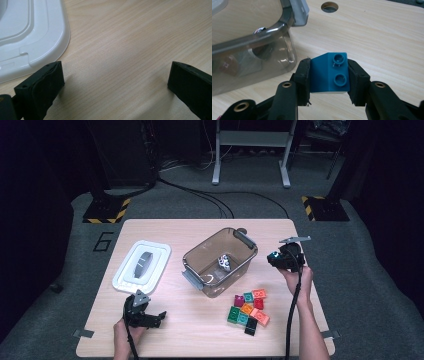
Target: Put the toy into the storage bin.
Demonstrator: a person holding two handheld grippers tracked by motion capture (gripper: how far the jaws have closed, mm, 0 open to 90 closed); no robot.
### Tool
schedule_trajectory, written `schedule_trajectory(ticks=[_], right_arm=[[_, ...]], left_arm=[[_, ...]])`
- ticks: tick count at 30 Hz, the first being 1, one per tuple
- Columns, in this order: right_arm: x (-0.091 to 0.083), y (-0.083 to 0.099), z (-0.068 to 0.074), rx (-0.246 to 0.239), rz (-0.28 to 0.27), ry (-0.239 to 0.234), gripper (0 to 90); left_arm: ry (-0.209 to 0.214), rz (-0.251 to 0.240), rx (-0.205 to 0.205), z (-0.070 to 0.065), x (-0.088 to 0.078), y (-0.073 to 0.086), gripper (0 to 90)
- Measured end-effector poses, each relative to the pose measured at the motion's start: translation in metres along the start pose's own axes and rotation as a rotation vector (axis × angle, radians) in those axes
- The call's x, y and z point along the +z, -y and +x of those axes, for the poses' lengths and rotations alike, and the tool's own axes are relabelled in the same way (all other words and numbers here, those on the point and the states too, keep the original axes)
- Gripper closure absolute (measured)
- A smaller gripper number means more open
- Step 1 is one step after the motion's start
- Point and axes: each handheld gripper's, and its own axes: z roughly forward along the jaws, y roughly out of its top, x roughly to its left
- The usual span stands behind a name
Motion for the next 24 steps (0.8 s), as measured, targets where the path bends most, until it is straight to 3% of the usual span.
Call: schedule_trajectory(ticks=[15,24], right_arm=[[-0.007,-0.033,-0.006,-0.010,-0.021,0.034,58.8],[-0.015,-0.058,0.001,-0.038,-0.047,0.032,58.8]], left_arm=[[0.000,0.000,0.000,0.000,0.000,0.000,0.5],[0.000,0.000,0.000,0.000,0.000,0.000,0.5]])
